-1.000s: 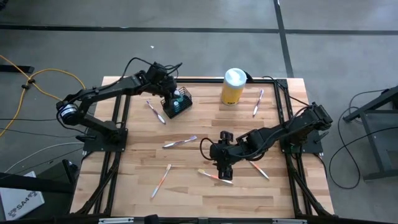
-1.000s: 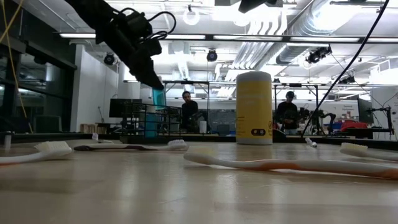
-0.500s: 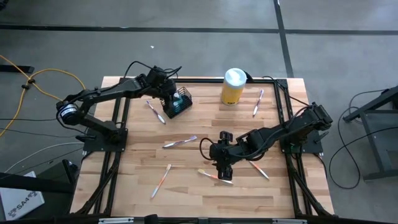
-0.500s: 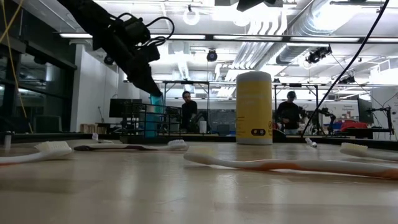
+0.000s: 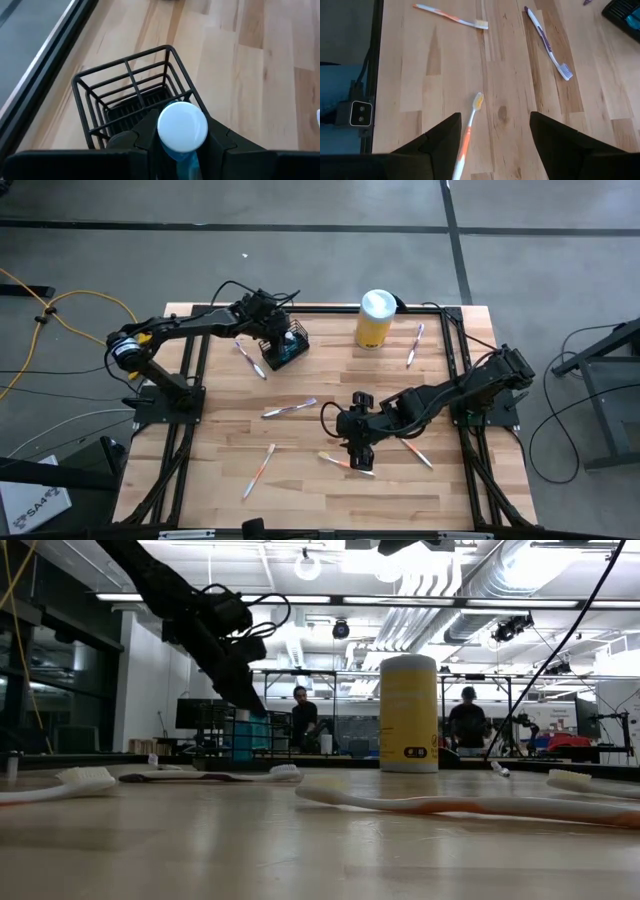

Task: Pick & Place toothbrushing station
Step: Put the mouthwash into the middle section of the wire organizer, then put the top right purple toothbrush into the right section of the wire organizer

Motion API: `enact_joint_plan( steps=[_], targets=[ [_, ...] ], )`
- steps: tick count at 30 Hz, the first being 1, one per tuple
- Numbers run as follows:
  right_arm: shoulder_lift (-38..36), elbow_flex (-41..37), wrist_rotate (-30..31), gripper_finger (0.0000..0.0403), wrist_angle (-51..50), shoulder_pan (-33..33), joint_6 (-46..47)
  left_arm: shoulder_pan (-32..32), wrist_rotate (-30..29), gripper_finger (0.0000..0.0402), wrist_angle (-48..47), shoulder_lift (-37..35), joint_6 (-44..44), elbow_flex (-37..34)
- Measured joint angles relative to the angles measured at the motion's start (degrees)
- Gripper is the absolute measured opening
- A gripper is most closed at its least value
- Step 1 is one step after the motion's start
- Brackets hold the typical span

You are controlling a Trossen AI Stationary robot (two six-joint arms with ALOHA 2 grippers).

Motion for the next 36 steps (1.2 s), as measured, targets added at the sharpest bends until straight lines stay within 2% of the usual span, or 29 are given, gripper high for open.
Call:
enact_joint_plan(
  steps=[10,17,36],
  targets=[
    [0.00,0.00,-0.04,0.0229,0.00,0.04,0.00,-0.02,-1.11,0.0086,-0.33,-0.02,-0.72,0.02],
    [0.00,0.00,-0.09,0.0229,0.00,0.15,0.00,-0.02,-2.54,0.0145,-0.45,-0.02,-1.64,0.04],
    [0.00,0.00,-0.13,0.0229,0.00,0.15,0.00,-0.02,-2.70,0.0144,0.47,-0.61,-1.74,-0.13]
  ],
)
